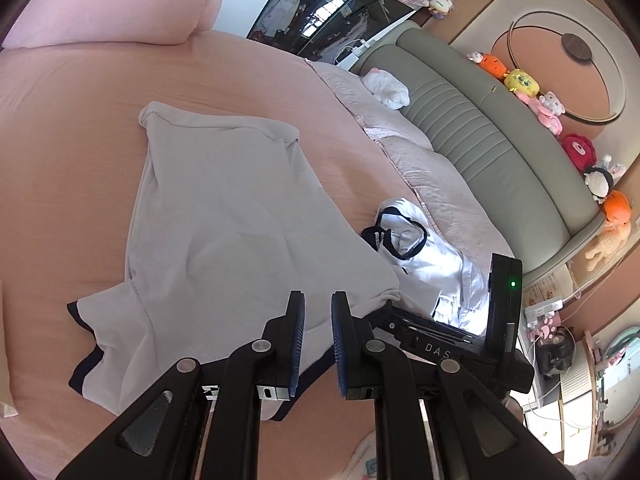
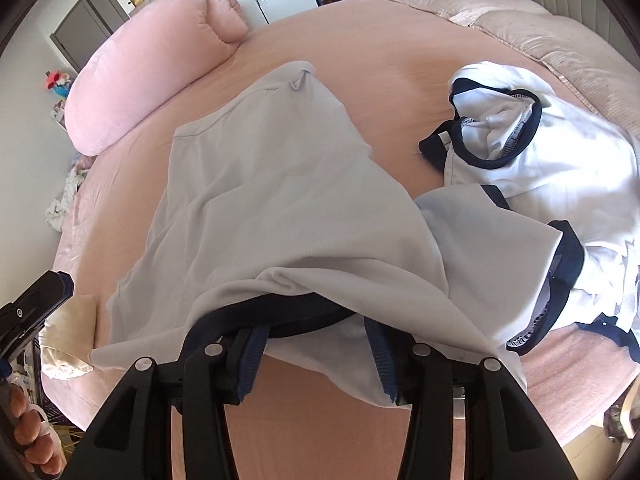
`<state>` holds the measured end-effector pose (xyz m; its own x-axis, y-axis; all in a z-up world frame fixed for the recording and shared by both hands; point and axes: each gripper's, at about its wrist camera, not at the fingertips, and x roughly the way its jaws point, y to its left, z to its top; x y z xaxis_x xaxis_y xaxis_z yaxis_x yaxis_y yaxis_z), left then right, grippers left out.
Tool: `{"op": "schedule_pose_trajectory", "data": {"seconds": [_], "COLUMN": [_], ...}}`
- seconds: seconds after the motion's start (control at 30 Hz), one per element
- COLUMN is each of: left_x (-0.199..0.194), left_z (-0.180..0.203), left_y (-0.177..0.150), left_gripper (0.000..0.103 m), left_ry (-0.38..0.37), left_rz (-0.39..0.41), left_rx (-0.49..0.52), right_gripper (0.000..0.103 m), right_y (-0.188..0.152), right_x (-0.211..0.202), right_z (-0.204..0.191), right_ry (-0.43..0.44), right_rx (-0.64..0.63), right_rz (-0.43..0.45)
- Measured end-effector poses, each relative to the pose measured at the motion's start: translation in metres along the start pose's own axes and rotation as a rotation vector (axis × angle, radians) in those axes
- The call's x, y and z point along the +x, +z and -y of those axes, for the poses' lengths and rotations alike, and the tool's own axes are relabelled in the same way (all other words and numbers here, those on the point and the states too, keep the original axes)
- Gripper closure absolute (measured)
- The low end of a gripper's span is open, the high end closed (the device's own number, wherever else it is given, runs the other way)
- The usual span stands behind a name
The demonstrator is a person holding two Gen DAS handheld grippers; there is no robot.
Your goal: Fold clothes
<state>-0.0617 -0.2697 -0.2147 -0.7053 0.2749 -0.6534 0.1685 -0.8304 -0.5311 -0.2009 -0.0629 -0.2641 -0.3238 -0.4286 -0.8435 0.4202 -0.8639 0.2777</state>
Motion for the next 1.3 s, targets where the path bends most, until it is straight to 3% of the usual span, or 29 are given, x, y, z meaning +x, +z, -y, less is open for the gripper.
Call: {"op": "schedule_pose_trajectory", "data": {"seconds": [0.2,0.33,0.47,0.57,0.7,0.8,0.97,1.17,1.3], "left_x": [0.030,0.055,0.066,0.068,0.059,0.053,0.047,0.042,0.038], "left_z": [0.036,0.036,0.029,0.023,0.017,0.015,0.016,0.011,0.013], "left_y": [-0.039,-0.061,-0.070,-0.069,-0.064,-0.062,-0.066,-0.074,-0.076], "left_gripper": [0.090,0.090,0.089,0.086,0.065,0.060,0.060,0.060,0.060], "left_ry": [0.201,0.245,0.294,0.302,0.291,0.274,0.327,0.351,0.345], "left_rz": [-0.103,-0.189,-0.207,-0.206,-0.167,-0.150,-0.145,-0.150,-0.143], "left_rx": [0.223,0.220,0.200,0.154,0.103,0.082,0.111,0.108,0.092], "right_gripper": [0.055,0.055,0.055,0.055,0.055,0.055,0.055,0.055,0.055], "right_y": [0.010,0.010,0.007,0.006,0.003,0.000,-0.010,-0.013,-0.011], "right_x": [-0.004,-0.001,-0.004,-0.002,-0.002,-0.002,-0.013,-0.010,0.006], "right_z": [-0.004,-0.003,0.002,0.007,0.007,0.006,0.004,-0.005,-0.006], "right_ry": [-0.017,-0.008,0.002,0.013,0.037,0.075,0.106,-0.055,-0.090], "right_rx": [-0.044,-0.047,-0.047,-0.035,-0.048,-0.044,-0.048,-0.176,-0.205], "right_rz": [0.014,0.019,0.018,0.002,-0.016,-0.050,-0.074,-0.038,-0.041]}}
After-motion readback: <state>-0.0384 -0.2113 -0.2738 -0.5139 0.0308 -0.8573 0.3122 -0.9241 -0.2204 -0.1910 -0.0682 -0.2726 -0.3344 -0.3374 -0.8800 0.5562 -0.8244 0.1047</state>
